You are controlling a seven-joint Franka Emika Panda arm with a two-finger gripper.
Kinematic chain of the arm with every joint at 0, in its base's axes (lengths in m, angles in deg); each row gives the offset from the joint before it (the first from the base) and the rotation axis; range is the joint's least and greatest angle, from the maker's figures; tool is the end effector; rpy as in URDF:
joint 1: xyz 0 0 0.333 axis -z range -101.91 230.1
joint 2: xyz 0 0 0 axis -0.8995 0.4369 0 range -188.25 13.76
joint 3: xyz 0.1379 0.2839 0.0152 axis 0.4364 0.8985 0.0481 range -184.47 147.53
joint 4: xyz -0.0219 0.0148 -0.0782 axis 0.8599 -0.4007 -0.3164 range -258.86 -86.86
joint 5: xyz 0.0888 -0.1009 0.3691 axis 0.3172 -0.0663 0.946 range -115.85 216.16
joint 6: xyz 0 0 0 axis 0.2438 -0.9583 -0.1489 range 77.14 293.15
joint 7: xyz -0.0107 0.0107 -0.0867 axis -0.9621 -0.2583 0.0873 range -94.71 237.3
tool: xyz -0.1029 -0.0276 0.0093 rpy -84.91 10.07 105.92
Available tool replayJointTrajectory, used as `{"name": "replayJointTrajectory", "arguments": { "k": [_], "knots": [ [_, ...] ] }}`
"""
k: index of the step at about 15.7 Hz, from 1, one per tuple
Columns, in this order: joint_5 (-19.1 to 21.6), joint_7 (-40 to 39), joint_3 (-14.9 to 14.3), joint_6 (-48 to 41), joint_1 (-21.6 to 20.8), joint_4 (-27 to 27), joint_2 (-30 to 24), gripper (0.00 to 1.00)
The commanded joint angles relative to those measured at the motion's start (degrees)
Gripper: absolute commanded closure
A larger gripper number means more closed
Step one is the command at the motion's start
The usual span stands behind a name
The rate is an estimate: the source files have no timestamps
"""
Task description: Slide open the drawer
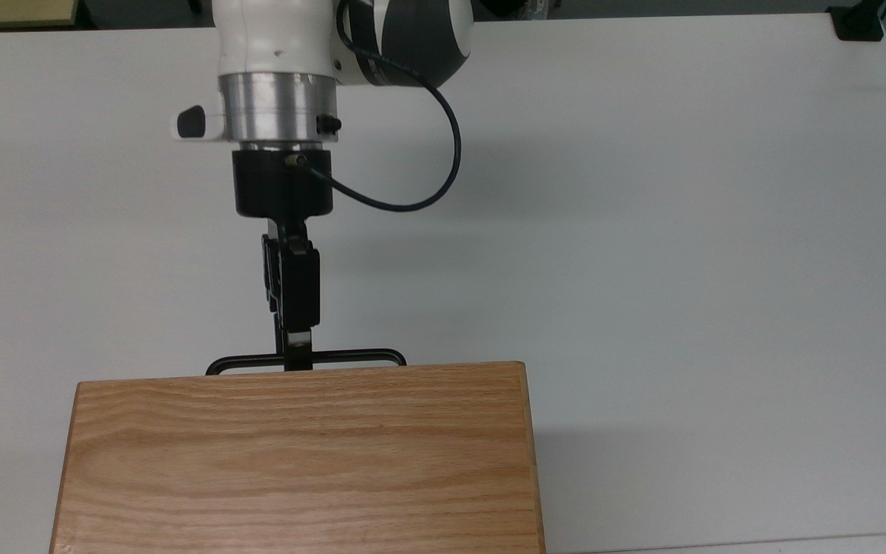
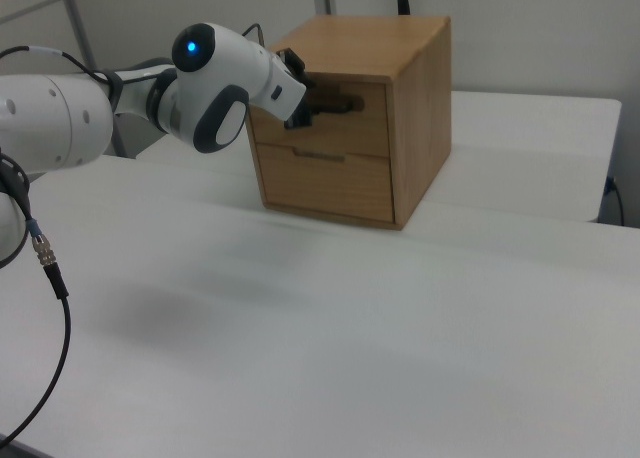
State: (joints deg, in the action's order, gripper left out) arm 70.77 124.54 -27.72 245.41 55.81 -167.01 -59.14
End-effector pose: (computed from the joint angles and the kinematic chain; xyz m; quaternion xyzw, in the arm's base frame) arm 0.7439 -0.0068 0.5160 -0.7296 0.4978 -0.3753 0.2813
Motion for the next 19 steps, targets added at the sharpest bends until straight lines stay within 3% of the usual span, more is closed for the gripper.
{"name": "replayJointTrajectory", "arguments": {
  "k": [1,3,7,10,12,15,16,17,19],
  "knots": [
    [0.48,0.28,-0.6,0.78,-1.2,0.48,0.73,0.59],
    [0.48,0.37,-0.6,0.78,-1.38,-0.14,0.81,0.62],
    [-0.49,0.28,-0.6,0.78,-1.47,-0.05,0.73,0.8],
    [-3.13,-1.65,-0.51,0.78,-1.47,-1.36,0.55,0.83],
    [-3.04,-1.57,-0.51,0.6,-1.47,-1.72,0.11,0.97],
    [-3.13,-1.83,-0.51,0.43,-1.47,-5.31,-2.43,1.0],
    [-3.3,-1.92,-0.51,0.08,-1.47,-6.19,-2.96,0.94],
    [-3.39,-2.61,-0.51,0.08,-1.47,-6.46,-3.14,0.76],
    [-3.39,-3.58,-0.51,0.08,-1.47,-6.64,-2.88,0.54]
  ]
}}
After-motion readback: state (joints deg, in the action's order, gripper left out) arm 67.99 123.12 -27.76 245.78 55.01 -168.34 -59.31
